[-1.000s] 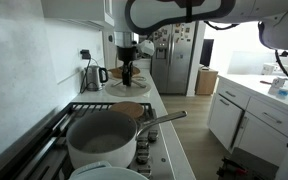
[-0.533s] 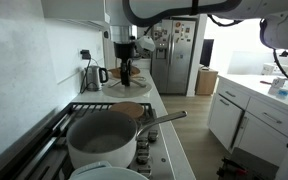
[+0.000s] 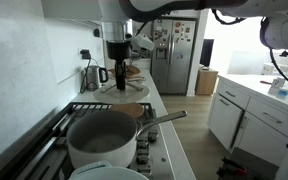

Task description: Cover the pot on the right with the lid on the stove

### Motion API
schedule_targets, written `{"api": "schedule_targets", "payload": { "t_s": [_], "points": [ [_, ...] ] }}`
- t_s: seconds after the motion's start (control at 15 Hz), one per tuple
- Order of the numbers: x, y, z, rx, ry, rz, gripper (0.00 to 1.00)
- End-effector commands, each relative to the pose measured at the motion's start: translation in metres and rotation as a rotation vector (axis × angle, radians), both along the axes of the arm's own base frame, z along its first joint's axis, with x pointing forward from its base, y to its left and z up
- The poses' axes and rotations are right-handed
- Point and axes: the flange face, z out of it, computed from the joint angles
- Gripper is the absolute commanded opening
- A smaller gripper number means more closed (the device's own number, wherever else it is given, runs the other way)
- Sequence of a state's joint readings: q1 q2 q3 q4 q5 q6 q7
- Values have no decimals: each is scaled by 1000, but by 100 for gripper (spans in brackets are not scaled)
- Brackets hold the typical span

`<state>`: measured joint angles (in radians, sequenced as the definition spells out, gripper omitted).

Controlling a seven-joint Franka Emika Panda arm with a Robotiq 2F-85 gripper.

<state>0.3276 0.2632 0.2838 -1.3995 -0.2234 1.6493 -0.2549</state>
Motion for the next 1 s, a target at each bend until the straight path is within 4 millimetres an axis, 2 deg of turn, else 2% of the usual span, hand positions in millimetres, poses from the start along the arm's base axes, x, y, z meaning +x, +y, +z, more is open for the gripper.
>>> {"api": "schedule_targets", "payload": {
  "t_s": [0.0, 0.47, 0.93],
  "points": [
    [-13, 12, 11, -4, 20, 50, 2],
    [-27, 38, -1, 5, 37, 123, 2],
    [-42, 54, -20, 49, 47, 218, 2]
  ]
}}
